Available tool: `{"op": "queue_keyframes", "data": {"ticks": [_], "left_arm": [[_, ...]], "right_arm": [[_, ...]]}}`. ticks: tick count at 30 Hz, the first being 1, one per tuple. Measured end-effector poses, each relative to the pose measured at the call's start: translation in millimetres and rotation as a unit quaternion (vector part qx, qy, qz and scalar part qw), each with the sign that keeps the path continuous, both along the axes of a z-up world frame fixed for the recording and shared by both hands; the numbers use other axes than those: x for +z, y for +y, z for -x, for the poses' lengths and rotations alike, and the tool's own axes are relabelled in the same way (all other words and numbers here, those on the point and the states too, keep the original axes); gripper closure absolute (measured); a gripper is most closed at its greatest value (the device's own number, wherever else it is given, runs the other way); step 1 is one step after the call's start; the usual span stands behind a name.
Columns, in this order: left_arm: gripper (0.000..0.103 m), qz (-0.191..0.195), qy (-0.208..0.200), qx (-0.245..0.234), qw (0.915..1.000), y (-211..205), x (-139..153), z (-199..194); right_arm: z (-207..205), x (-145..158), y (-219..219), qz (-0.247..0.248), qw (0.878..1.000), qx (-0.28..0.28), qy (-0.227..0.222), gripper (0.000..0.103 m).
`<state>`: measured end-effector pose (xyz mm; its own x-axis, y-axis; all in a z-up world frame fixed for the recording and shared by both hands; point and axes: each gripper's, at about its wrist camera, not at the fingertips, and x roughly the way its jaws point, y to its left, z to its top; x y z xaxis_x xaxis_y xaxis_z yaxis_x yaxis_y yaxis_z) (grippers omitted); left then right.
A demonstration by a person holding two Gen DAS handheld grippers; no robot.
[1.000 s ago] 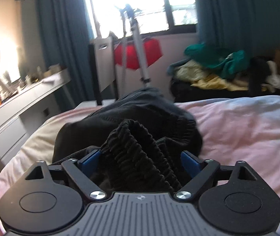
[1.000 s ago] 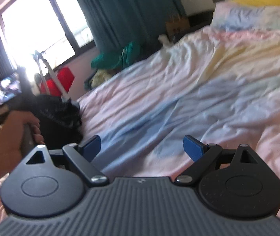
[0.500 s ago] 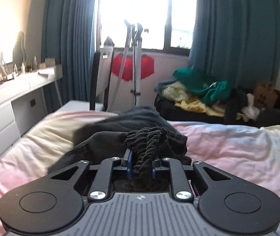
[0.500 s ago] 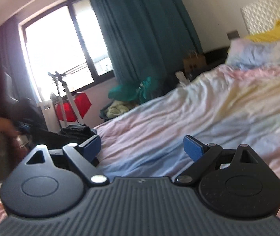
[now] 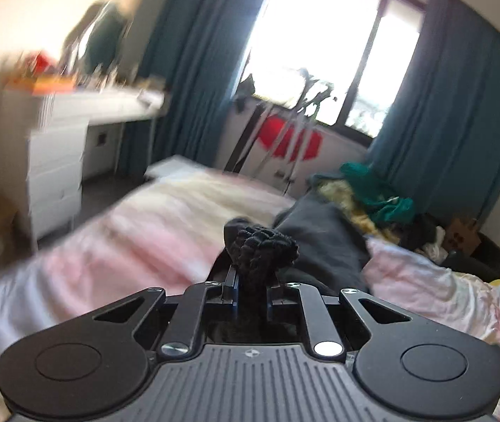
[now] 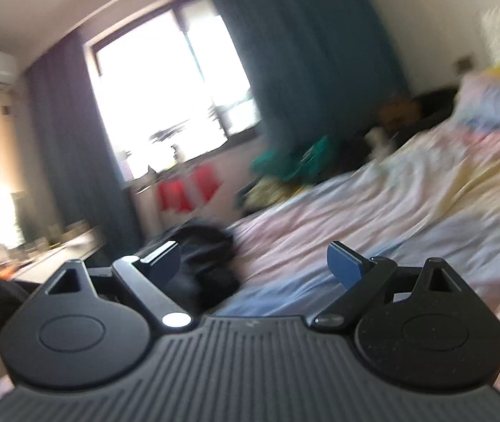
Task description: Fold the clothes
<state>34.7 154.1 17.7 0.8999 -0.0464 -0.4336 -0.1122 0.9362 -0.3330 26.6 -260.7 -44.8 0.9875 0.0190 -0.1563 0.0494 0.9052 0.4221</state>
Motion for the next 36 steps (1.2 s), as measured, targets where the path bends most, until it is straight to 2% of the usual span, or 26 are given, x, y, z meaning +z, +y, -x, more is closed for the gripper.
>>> {"op": "queue_keyframes", "data": {"ticks": [3,6,11,12,13,15,18,21,23,25,27,31,33,35,36], "left_arm": [[0.089,0.044,0.013,0.009,0.9989,33,-28,7],[0.088,0.084,-0.003,0.01,0.9964,59,-37,12],[0.086,0.083,-0.016,0.003,0.9964,65,-43,6],[0.086,0.075,-0.015,0.0,0.9971,64,-45,1],[0.086,0.078,-0.013,-0.002,0.9969,64,-46,-8],[0.085,0.096,-0.009,0.001,0.9953,61,-51,-27],[0.085,0.127,0.002,0.014,0.9918,66,-61,-50],[0.084,0.175,0.019,0.029,0.9839,83,-75,-58],[0.084,0.191,0.025,0.037,0.9806,92,-81,-61],[0.083,0.207,0.029,0.043,0.9769,99,-86,-64],[0.083,0.222,0.031,0.048,0.9733,105,-92,-67],[0.083,0.241,0.035,0.057,0.9681,111,-97,-68],[0.08,0.26,0.037,0.061,0.9628,115,-101,-67],[0.075,0.265,0.041,0.066,0.961,116,-103,-67],[0.071,0.261,0.043,0.069,0.9619,116,-103,-67]], "right_arm": [[-5,-1,16,-0.013,0.996,0.086,0.022,0.011],[-1,-1,29,-0.008,0.991,0.133,0.034,0.011],[-18,0,40,-0.048,0.978,0.193,0.058,0.011],[-27,0,42,-0.059,0.976,0.198,0.063,0.013],[-39,-1,44,-0.072,0.975,0.199,0.074,0.021],[-65,-9,46,-0.088,0.971,0.197,0.105,0.026],[-104,-25,50,-0.096,0.965,0.195,0.148,0.026],[-147,-56,55,-0.096,0.953,0.191,0.215,0.026],[-164,-75,63,-0.092,0.946,0.194,0.244,0.031],[-167,-87,70,-0.104,0.942,0.215,0.237,0.032],[-163,-89,75,-0.137,0.936,0.243,0.217,0.04],[-144,-70,84,-0.158,0.933,0.278,0.168,0.042],[-141,-61,93,-0.137,0.929,0.292,0.181,0.042],[-145,-62,107,-0.096,0.927,0.27,0.243,0.043],[-144,-64,109,-0.096,0.926,0.257,0.261,0.046]]}}
